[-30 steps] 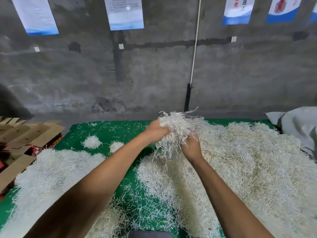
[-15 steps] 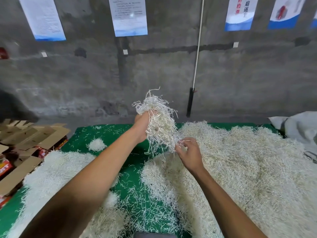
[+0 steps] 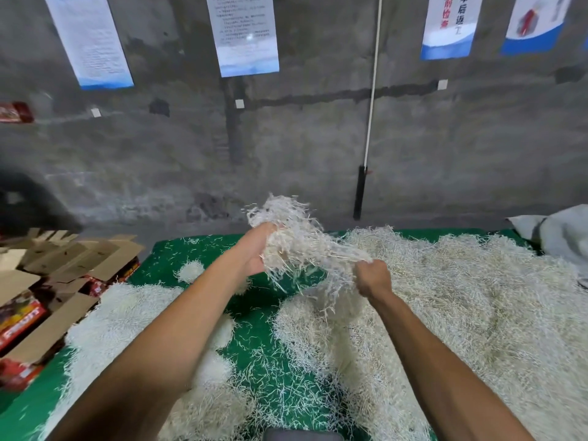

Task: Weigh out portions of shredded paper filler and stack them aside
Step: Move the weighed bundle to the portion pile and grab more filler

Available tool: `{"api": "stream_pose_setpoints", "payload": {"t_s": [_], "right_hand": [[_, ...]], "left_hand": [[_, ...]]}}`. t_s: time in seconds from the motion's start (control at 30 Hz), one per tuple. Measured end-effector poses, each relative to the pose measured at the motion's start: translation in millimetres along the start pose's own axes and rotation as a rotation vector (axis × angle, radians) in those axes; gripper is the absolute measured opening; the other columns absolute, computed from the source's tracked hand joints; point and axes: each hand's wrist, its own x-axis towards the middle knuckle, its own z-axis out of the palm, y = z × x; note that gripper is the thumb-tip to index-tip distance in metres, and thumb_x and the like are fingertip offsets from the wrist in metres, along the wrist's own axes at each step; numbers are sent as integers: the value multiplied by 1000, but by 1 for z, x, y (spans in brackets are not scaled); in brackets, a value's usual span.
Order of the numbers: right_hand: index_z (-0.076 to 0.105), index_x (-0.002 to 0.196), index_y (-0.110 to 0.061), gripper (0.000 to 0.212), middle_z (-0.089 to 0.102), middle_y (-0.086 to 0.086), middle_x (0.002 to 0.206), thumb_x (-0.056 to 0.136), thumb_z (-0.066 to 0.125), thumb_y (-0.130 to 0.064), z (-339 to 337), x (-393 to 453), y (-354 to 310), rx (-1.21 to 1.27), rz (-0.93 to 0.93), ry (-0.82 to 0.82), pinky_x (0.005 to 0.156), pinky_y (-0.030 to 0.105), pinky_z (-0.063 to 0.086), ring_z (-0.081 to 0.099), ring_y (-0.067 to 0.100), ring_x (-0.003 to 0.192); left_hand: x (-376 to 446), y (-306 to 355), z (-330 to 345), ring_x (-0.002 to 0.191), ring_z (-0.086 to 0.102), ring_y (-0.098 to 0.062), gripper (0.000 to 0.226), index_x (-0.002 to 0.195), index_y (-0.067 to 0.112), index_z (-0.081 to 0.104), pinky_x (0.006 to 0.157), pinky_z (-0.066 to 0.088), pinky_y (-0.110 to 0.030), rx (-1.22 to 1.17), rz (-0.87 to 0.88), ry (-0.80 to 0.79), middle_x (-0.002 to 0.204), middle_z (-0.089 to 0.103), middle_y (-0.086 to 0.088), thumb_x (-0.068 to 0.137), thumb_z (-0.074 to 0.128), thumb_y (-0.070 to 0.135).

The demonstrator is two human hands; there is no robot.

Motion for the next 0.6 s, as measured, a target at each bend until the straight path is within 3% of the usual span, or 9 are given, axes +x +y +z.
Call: {"api": "stream_pose_setpoints", "payload": {"t_s": [0.1,0.17,0.3,0.37,0.4,0.43,0.47,0.53,0.6], "right_hand": [[45,133,-6,38,47,7,68,97,47,5,-14,10,15,344,190,-8,52,30,40,45,14,52],[41,143,-1,48,49,10,74,97,46,8,-15,8,19,440,234,-22,62,33,45,47,17,61],[57,106,3,19,53,15,82,95,47,14,-12,5,21,557,261,-56,63,32,47,50,18,66],[57,110,4,17,56,17,93,96,49,10,-14,6,22,614,275,-87,69,34,52,54,21,72],[57,114,3,16,58,18,101,98,52,3,-16,6,22,549,272,-103,72,36,55,59,24,79],[56,116,2,17,59,17,108,101,56,-7,-18,6,24,422,260,-117,75,40,57,63,29,89],[56,119,2,25,59,16,112,103,58,-17,-19,7,27,264,248,-115,79,44,58,63,32,98],[61,112,4,30,61,13,98,104,59,-25,-23,6,30,42,211,-55,80,45,60,63,29,87],[61,89,1,24,54,8,71,105,56,-15,-26,8,33,99,221,-21,55,34,54,53,18,56]], "left_hand": [[6,-5,-25,145,36,-39,60,151,15,43,115,37,-55,-69,-18,1,158,37,-19,99,59,41],[12,-14,-33,150,24,-39,65,155,17,36,122,21,-57,-154,-21,63,162,28,-18,100,56,44],[18,-28,-30,149,27,-39,77,159,18,25,121,22,-51,-304,-84,157,156,30,-23,98,53,56],[18,-33,-25,140,39,-40,63,153,10,34,106,46,-40,-287,-84,164,152,40,-24,103,52,43],[21,-34,-25,131,47,-39,44,142,9,45,88,56,-35,-300,-83,173,142,48,-24,105,51,32],[24,-34,-25,120,54,-38,28,128,10,53,78,58,-35,-365,-115,155,131,54,-24,105,51,26],[24,-34,-22,111,59,-36,23,120,13,57,74,61,-46,-410,-123,102,127,56,-25,105,51,29],[26,-35,-20,101,61,-36,41,121,12,56,106,44,-58,-438,-84,107,124,54,-24,103,45,47],[31,-34,-17,79,66,-35,50,104,6,62,97,51,-54,-520,-81,179,115,61,-16,103,41,52]]}}
